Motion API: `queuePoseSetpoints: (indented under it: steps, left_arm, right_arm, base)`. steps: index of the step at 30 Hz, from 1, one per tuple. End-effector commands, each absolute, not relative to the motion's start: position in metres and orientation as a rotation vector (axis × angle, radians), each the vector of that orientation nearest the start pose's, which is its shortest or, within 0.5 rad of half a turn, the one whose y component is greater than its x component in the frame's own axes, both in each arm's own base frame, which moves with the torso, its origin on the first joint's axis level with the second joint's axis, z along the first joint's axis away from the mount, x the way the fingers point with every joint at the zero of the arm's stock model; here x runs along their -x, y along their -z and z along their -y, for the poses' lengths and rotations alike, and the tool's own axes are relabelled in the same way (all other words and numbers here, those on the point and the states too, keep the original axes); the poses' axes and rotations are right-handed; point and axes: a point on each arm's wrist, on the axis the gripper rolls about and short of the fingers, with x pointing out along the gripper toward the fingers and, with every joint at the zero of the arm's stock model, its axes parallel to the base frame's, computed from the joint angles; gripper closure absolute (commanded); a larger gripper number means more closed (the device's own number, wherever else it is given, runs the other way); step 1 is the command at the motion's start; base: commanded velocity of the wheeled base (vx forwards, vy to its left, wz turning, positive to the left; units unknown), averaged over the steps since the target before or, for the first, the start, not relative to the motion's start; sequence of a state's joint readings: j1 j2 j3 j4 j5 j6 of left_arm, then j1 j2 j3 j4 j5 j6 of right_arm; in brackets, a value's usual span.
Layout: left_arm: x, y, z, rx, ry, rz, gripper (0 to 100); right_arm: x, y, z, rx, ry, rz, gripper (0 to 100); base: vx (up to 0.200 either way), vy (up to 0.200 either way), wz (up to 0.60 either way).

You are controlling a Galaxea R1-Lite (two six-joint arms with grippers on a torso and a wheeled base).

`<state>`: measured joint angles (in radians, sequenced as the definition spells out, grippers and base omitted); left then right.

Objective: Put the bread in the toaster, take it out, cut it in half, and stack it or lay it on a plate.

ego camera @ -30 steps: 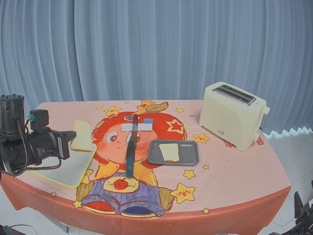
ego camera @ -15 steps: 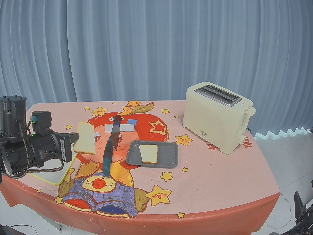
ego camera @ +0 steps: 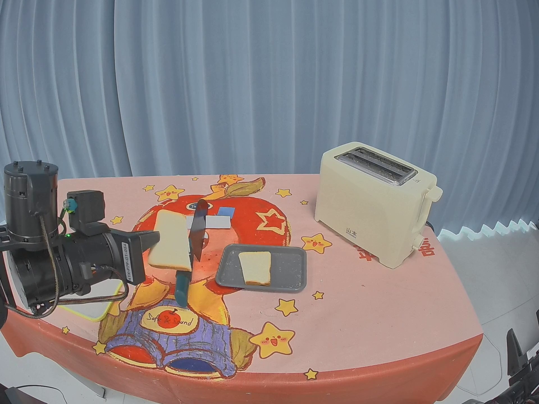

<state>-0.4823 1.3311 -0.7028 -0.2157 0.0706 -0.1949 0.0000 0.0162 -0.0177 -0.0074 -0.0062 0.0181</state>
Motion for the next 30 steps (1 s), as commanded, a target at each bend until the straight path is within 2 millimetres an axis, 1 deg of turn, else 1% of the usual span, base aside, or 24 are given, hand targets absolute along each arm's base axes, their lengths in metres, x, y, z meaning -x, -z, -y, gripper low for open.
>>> queuePoseSetpoints:
  steps: [1,2,3,5,7,8,12,19,30]
  left_arm:
    - [-0.189,-0.209,0.111,0.091,0.386,-0.448,100]
    - [-0.189,-0.21,0.115,0.104,0.387,-0.45,100]
    - [-0.189,-0.21,0.116,0.108,0.386,-0.45,100]
    - [-0.191,-0.212,0.129,0.145,0.398,-0.46,100]
    - [-0.191,-0.211,0.132,0.149,0.4,-0.466,100]
    - [-0.193,-0.207,0.137,0.152,0.395,-0.483,100]
    - [-0.193,-0.208,0.142,0.162,0.411,-0.483,100]
    - [-0.196,-0.204,0.147,0.202,0.433,-0.518,100]
    - [-0.199,-0.207,0.149,0.204,0.436,-0.511,100]
  right_arm:
    - [0.023,-0.076,0.0,-0.018,0.006,0.008,0]
    - [0.023,-0.076,0.0,-0.018,0.006,0.008,0]
    - [0.023,-0.076,0.0,-0.018,0.006,0.009,0]
    - [0.023,-0.076,0.0,-0.018,0.006,0.008,0]
    - [0.023,-0.076,0.0,-0.018,0.006,0.008,0]
    - [0.023,-0.076,0.0,-0.018,0.006,0.008,0]
    - [0.023,-0.076,0.0,-0.018,0.006,0.008,0]
    - [0.023,-0.076,0.0,-0.018,0.006,0.008,0]
    - [0.023,-0.076,0.0,-0.018,0.006,0.008,0]
  base:
    - [0.0,0.0,0.0]
    - [0.0,0.0,0.0]
    - [0.0,0.0,0.0]
    - [0.0,0.0,0.0]
    - [0.0,0.0,0.0]
    - [0.0,0.0,0.0]
    - [0.0,0.0,0.0]
    - [0.0,0.0,0.0]
    - [0.0,0.0,0.0]
